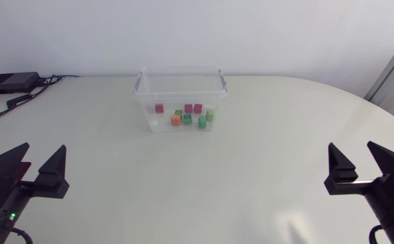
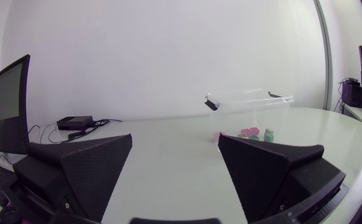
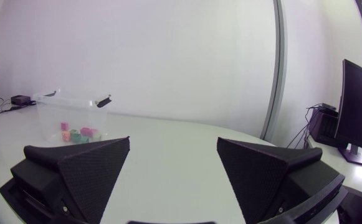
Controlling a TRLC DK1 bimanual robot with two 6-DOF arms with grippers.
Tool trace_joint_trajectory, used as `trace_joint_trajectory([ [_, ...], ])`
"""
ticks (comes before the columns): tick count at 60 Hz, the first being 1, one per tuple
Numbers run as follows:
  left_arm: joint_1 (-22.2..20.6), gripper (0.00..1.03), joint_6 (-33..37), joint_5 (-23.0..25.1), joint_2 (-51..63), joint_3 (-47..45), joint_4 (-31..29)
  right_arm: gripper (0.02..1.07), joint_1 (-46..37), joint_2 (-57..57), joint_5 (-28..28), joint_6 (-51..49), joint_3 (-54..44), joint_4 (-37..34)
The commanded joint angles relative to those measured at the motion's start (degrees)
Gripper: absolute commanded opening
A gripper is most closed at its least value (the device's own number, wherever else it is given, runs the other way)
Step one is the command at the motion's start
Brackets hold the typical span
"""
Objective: Place the duplo bricks in the container
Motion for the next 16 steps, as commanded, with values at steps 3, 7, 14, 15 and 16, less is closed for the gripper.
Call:
trace_joint_trajectory([
  [3, 0.9, 0.96, -4.0, 1.5, -2.9, -2.6, -0.7, 1.03, 0.7, -3.6, -1.0, 3.6, -3.3, -0.9],
  [7, 1.1, 0.96, -4.8, 2.0, -3.9, -3.1, -0.9, 1.03, 0.8, -4.7, -1.3, 4.3, -4.0, -1.0],
  [14, 1.1, 0.96, -4.8, 2.0, -3.9, -3.1, -0.9, 1.03, 0.8, -4.7, -1.3, 4.3, -4.0, -1.0],
  [15, 1.1, 0.96, -4.8, 2.0, -3.9, -3.1, -0.9, 1.03, 0.8, -4.7, -1.3, 4.3, -4.0, -1.0],
  [16, 1.1, 0.96, -4.8, 2.0, -3.9, -3.1, -0.9, 1.03, 0.8, -4.7, -1.3, 4.3, -4.0, -1.0],
])
